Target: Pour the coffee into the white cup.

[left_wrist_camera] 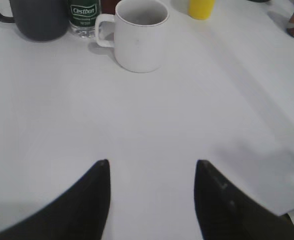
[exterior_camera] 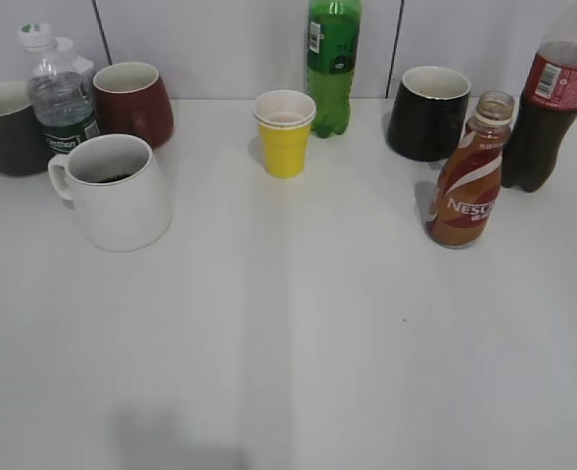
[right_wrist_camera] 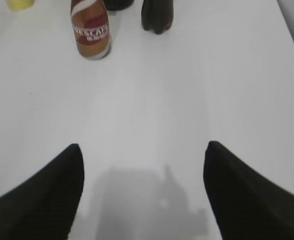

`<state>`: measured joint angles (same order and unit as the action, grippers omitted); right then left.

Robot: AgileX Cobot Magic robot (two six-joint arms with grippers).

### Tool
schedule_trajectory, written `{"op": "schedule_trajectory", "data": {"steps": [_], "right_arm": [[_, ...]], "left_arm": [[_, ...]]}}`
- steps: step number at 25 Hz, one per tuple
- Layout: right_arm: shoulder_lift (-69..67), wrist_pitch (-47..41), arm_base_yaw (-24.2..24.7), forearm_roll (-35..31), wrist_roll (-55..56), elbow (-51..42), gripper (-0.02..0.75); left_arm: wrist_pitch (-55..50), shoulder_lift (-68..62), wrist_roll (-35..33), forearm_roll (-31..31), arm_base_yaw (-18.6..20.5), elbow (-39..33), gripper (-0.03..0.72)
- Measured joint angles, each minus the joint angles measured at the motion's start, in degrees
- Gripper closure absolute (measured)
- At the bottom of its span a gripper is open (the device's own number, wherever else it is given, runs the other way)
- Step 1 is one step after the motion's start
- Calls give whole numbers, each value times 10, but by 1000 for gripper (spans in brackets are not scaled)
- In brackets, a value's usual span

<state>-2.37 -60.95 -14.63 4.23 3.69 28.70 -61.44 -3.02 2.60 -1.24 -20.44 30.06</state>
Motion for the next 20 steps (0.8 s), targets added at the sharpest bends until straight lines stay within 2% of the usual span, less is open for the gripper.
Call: {"op": "schedule_trajectory", "data": {"steps": [15,17,20], "right_arm": [[0,6,0,0,1,0,160],[0,6,1,0,1,0,161],[0,6,15,0,1,0,161]], "left_arm": [[2,0,-2,0,0,-1,274],[2,0,-2,0,7,-1,274],[2,0,-2,0,42,-1,274]]}}
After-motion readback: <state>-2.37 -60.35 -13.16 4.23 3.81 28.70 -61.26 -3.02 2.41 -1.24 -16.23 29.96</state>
